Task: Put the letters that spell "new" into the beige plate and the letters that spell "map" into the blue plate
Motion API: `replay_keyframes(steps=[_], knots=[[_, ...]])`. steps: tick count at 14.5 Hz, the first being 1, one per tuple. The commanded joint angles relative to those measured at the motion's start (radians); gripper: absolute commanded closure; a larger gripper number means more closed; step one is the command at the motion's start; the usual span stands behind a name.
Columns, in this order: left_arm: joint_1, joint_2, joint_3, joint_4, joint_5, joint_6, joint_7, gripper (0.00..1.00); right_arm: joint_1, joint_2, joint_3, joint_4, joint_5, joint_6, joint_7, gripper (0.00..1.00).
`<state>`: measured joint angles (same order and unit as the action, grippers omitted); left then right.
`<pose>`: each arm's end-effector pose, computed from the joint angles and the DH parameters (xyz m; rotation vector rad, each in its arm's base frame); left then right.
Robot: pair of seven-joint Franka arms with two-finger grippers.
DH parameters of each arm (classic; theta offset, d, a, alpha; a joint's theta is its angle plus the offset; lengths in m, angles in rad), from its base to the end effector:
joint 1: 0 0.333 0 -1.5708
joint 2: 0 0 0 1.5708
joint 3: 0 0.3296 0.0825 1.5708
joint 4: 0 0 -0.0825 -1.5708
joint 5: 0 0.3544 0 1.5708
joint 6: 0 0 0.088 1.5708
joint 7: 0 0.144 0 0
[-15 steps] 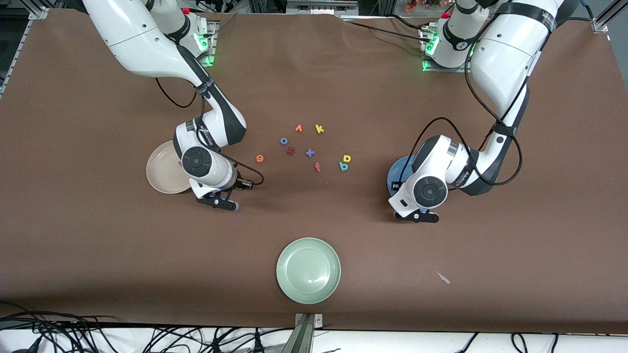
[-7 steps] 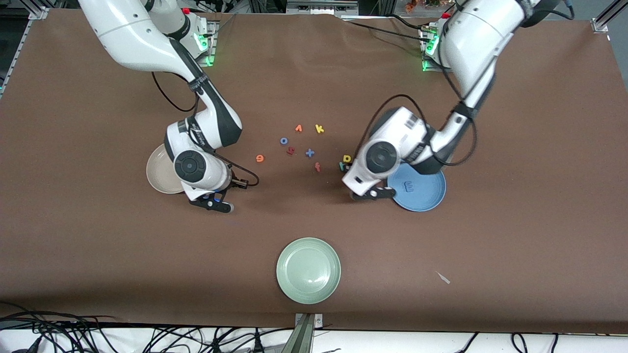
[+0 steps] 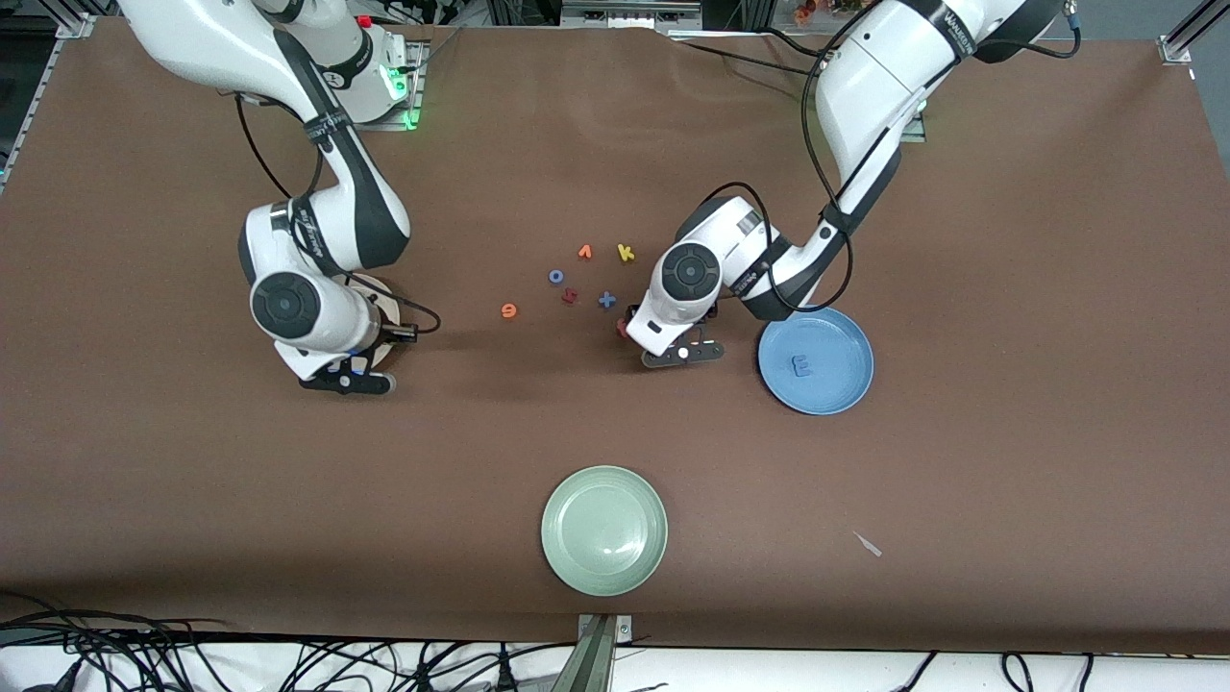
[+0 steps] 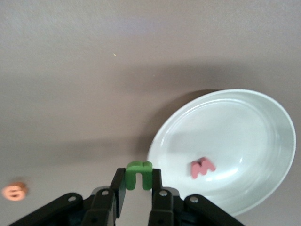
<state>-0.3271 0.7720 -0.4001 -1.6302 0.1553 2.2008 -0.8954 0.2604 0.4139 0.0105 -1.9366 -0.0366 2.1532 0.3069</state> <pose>0.5121 -0.4080 0.1771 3.1010 0.2349 -0.3317 0.5560 0.1515 0.2527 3.0496 -0.0203 -0.2787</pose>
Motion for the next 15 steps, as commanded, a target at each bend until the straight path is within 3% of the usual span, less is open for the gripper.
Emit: replay_keyframes(steps=[1, 3, 4, 5, 7, 8, 10, 11, 15], knots=[[0.008, -0.013, 0.003, -0.01, 0.0, 0.011, 0.033, 0.1, 0.003, -0.106, -0.062, -0.234, 0.001, 0.196, -0.155, 0.98], [0.002, -0.002, 0.006, -0.01, 0.0, 0.013, 0.046, 0.13, 0.003, -0.086, -0.089, -0.251, 0.006, 0.255, -0.207, 0.95], [0.0, 0.006, 0.004, -0.011, 0.007, 0.013, 0.046, 0.14, 0.003, -0.076, -0.092, -0.246, 0.009, 0.251, -0.212, 0.62], [0.0, 0.012, 0.004, -0.01, 0.024, 0.013, 0.044, 0.15, 0.003, -0.076, -0.09, -0.237, 0.015, 0.246, -0.203, 0.01], [0.0, 0.018, 0.004, -0.01, 0.029, 0.013, 0.046, 0.17, 0.003, -0.086, -0.083, -0.21, 0.018, 0.196, -0.189, 0.0], [0.0, 0.02, 0.004, -0.01, 0.039, 0.013, 0.046, 0.25, 0.008, -0.084, -0.069, -0.173, 0.018, 0.135, -0.151, 0.0], [0.0, 0.018, 0.004, -0.01, 0.066, 0.011, 0.046, 0.56, 0.01, -0.083, -0.005, -0.137, 0.02, 0.088, -0.062, 0.0], [0.0, 0.016, 0.004, -0.008, 0.066, 0.008, 0.044, 0.67, 0.013, -0.078, 0.034, -0.131, 0.02, 0.092, -0.002, 0.0], [0.0, 0.018, 0.004, -0.008, 0.066, 0.01, 0.044, 0.93, 0.02, -0.035, 0.153, -0.128, 0.02, 0.178, 0.174, 0.0]])
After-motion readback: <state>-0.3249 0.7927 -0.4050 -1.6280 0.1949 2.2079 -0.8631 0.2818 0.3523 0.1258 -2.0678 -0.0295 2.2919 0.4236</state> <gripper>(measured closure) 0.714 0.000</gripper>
